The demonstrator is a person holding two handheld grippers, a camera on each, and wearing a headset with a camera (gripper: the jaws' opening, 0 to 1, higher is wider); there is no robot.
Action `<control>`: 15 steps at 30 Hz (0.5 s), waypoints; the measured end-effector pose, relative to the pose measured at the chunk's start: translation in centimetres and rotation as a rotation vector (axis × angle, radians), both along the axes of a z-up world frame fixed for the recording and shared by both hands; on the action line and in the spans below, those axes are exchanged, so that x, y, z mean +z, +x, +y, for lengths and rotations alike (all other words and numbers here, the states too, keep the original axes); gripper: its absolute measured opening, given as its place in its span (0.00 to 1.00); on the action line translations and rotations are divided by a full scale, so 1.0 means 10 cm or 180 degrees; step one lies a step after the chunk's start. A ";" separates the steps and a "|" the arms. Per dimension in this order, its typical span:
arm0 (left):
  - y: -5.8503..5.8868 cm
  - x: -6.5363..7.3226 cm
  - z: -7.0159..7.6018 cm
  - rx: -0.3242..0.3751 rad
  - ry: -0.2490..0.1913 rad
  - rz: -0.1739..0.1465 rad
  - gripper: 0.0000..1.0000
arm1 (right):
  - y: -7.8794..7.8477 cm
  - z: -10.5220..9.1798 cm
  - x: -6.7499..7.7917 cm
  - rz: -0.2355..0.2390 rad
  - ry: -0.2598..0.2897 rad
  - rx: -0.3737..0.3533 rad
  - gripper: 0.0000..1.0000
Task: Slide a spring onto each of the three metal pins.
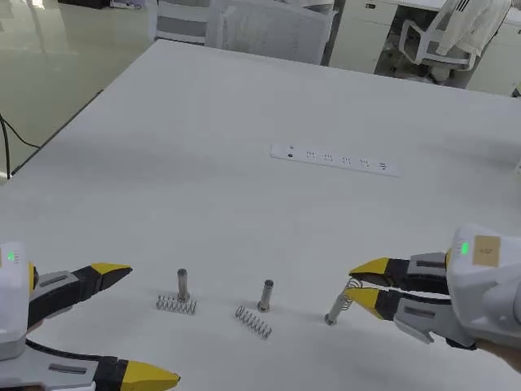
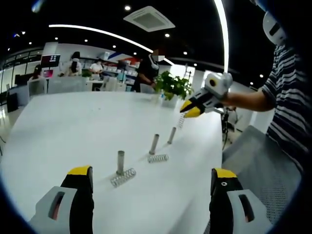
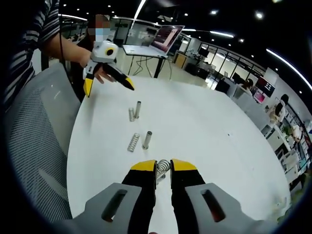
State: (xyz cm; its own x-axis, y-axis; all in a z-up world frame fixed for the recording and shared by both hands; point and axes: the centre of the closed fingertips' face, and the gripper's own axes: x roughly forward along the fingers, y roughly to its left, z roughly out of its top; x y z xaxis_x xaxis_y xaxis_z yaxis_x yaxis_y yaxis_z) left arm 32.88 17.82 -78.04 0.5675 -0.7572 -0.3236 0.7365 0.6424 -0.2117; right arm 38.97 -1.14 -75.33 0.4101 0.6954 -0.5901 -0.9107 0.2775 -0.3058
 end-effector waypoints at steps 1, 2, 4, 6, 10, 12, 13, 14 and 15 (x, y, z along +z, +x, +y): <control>0.00 0.00 0.00 0.0005 -0.0002 -0.0001 0.98 | 0.01 -0.01 0.01 -0.0005 0.0005 -0.0013 0.08; 0.00 0.00 0.00 0.0008 -0.0008 0.0009 0.98 | 0.03 -0.02 0.02 -0.0012 0.0016 -0.0036 0.08; 0.00 0.00 0.00 0.0015 -0.0003 0.0003 0.98 | 0.06 -0.03 0.04 -0.0017 0.0042 -0.0072 0.08; 0.00 0.01 0.00 0.0033 -0.0016 0.0009 0.98 | 0.09 -0.04 0.04 -0.0008 0.0064 -0.0109 0.08; -0.01 0.02 0.00 0.0025 -0.0013 0.0007 0.98 | 0.11 -0.05 0.05 -0.0014 0.0072 -0.0137 0.08; -0.01 0.02 0.00 0.0025 -0.0011 0.0008 0.98 | 0.11 -0.05 0.05 -0.0009 0.0078 -0.0148 0.08; -0.01 0.02 0.01 0.0028 -0.0007 0.0012 0.98 | 0.11 -0.05 0.05 -0.0002 0.0078 -0.0141 0.08; -0.01 0.01 0.01 0.0034 -0.0002 0.0010 0.98 | 0.11 -0.05 0.04 -0.0004 0.0073 -0.0139 0.08; -0.01 0.01 0.01 0.0030 0.0005 0.0015 0.98 | 0.11 -0.05 0.04 -0.0005 0.0073 -0.0139 0.08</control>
